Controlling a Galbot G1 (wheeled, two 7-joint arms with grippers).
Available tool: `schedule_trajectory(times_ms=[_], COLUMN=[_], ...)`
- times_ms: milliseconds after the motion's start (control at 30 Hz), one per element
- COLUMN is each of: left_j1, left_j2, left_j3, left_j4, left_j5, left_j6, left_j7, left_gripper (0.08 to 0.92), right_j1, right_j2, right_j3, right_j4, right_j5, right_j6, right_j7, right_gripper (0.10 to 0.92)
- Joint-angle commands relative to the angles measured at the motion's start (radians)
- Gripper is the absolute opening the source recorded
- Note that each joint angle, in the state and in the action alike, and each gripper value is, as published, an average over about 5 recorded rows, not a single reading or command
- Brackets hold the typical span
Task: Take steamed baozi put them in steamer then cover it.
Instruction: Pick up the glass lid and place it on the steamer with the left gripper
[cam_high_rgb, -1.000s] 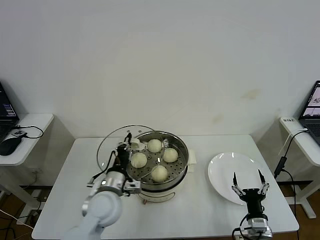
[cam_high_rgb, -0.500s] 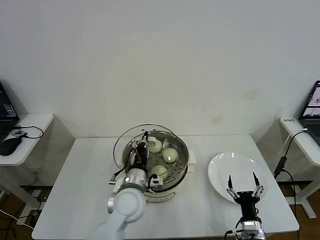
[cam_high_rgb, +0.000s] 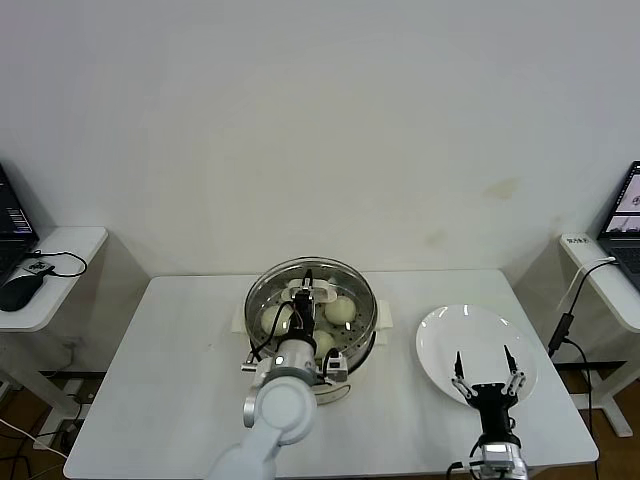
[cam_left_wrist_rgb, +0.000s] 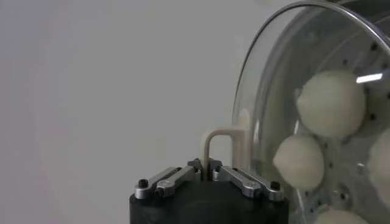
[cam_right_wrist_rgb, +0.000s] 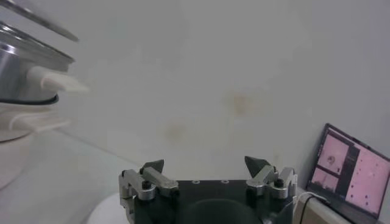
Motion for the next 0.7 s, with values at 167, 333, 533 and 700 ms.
schedule_trajectory(times_ms=[167,333,533,700], left_j1=[0.003,0.006,0.018,0.028], left_j2=[-0.041,-0.046,-0.047,-0.046], left_j3=[-0.006,-0.007,-0.008,-0.013], left_j4=[0.042,0.045,0.038,0.033], left_j5=[0.023,0.025,0.028,0.027], left_j6=[-0.008,-0.010,-0.011,-0.015], left_j7=[-0.005,-0.008,-0.010,-0.012], left_gripper=[0.132,0.132,0.132,0.132], right_j1=[-0.004,-0.005,-0.007,-0.007], right_j2=[0.004,0.002,-0.001,-0.001], right_j3=[-0.006,-0.006,-0.006,-0.007], right_j4=[-0.001,-0.002,-0.002,-0.003], right_j5=[-0.009,-0.006,0.000,-0.001], right_j6=[0.004,0.006,0.009,0.009], right_j7=[0.000,-0.001,-0.003,-0.005], right_gripper=[0.823,0.823,0.823,0.823])
